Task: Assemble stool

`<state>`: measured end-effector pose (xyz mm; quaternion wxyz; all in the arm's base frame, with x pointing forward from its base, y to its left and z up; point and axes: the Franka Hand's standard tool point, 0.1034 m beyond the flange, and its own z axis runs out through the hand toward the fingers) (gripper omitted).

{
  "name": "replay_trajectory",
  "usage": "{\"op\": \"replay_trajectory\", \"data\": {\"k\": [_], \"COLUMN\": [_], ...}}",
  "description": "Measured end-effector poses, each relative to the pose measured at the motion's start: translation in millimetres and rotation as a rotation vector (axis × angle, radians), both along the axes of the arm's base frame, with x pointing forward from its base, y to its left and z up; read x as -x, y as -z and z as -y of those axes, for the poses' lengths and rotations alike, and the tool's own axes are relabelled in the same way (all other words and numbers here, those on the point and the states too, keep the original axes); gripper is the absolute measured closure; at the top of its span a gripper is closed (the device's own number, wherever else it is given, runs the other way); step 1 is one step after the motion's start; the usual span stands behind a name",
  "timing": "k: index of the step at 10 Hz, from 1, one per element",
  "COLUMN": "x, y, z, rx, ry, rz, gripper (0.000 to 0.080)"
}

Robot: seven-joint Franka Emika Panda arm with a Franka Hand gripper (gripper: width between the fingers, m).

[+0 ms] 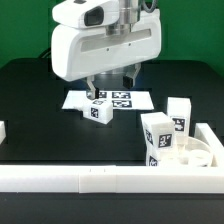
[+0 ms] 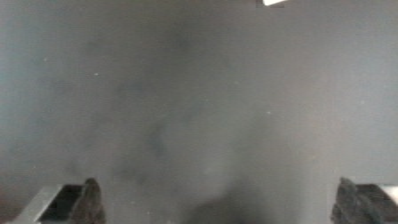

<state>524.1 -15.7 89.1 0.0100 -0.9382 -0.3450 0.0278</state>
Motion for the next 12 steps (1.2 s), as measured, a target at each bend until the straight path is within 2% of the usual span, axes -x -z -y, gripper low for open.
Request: {"op": "replay_trajectory", "data": {"k": [1, 2, 3, 5, 8, 9, 10, 11, 12], "x": [1.3, 8.6, 22.3, 51.2, 53.6, 60.2, 66.7, 71.7, 81.0], "y": [1.9, 9.4, 16.1, 28.8, 31.5, 37.2, 42.1, 49.8, 51.5], "z": [1.3, 0.9, -2.7, -0.3, -1.9, -4.3, -16.0, -21.4, -23.5], "rx": [0.010, 0.036, 0.057, 0.068, 0.069, 0.077, 0.119, 0.139, 0.162], "ry": [-0.038, -0.074, -0.101, -0.138, -0.113, -0.100, -0.106, -0.118, -0.029], "rz": [0.004, 0.029, 0.052, 0.101, 0.070, 0.046, 0.001, -0.013, -0.094], "gripper": [0.0151, 0.0151, 0.0151, 0.0151, 0.0151, 0.0151, 0.0151, 0.0151, 0.0151]}}
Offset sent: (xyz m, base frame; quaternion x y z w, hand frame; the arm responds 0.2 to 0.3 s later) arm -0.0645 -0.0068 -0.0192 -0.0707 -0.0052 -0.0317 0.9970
